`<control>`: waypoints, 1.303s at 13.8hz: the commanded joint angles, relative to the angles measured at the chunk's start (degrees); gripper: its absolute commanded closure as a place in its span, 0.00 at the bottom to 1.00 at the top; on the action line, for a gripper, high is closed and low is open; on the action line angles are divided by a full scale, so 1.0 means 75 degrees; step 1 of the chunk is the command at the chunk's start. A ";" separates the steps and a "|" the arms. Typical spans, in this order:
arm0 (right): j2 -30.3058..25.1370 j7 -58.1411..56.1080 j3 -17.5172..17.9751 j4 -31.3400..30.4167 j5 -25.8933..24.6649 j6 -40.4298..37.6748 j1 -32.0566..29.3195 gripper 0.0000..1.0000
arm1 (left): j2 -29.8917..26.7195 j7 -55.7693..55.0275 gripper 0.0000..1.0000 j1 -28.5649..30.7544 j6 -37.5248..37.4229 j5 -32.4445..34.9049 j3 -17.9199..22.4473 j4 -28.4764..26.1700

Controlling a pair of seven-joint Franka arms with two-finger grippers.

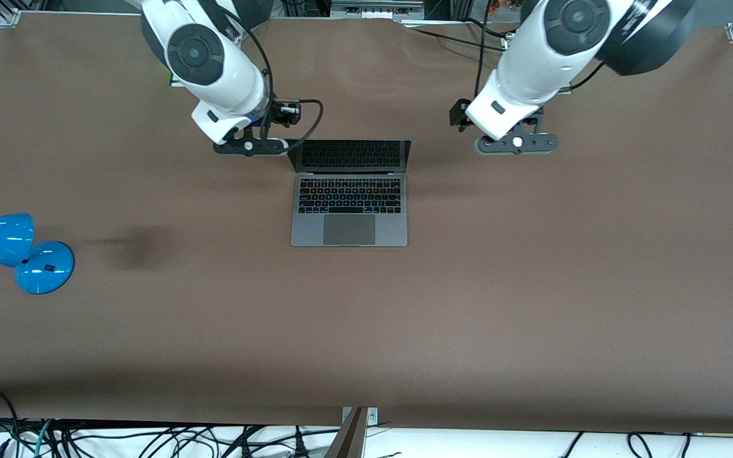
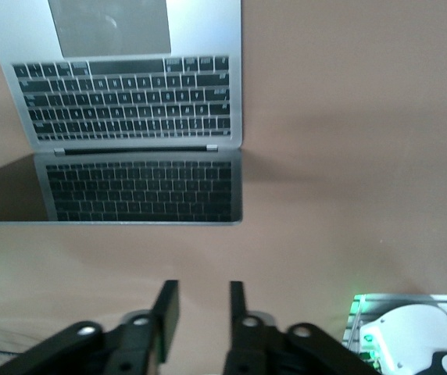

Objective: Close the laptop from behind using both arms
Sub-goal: 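Move both grippers toward the laptop screen's back edge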

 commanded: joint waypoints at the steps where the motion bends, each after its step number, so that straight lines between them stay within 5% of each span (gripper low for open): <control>1: 0.0031 0.0051 -0.0017 -0.0120 0.0327 -0.0136 0.0065 1.00 | 0.0627 -0.0862 0.23 0.0049 0.0206 -0.0156 -0.0681 0.0115; 3: 0.0113 0.0027 0.0018 -0.0284 0.0374 -0.0136 0.0088 1.00 | 0.0956 -0.1121 0.71 0.0049 0.0336 -0.0133 -0.1022 0.0115; 5: 0.0207 -0.0032 0.0030 -0.0402 0.0398 -0.0136 0.0100 1.00 | 0.1051 -0.1134 1.00 0.0038 0.0336 -0.0156 -0.1093 0.0092; 18: 0.0699 -0.0886 0.0030 -0.0742 0.0386 0.0063 0.0042 1.00 | 0.2058 -0.1767 1.00 -0.0302 0.0957 -0.0754 -0.1070 0.0068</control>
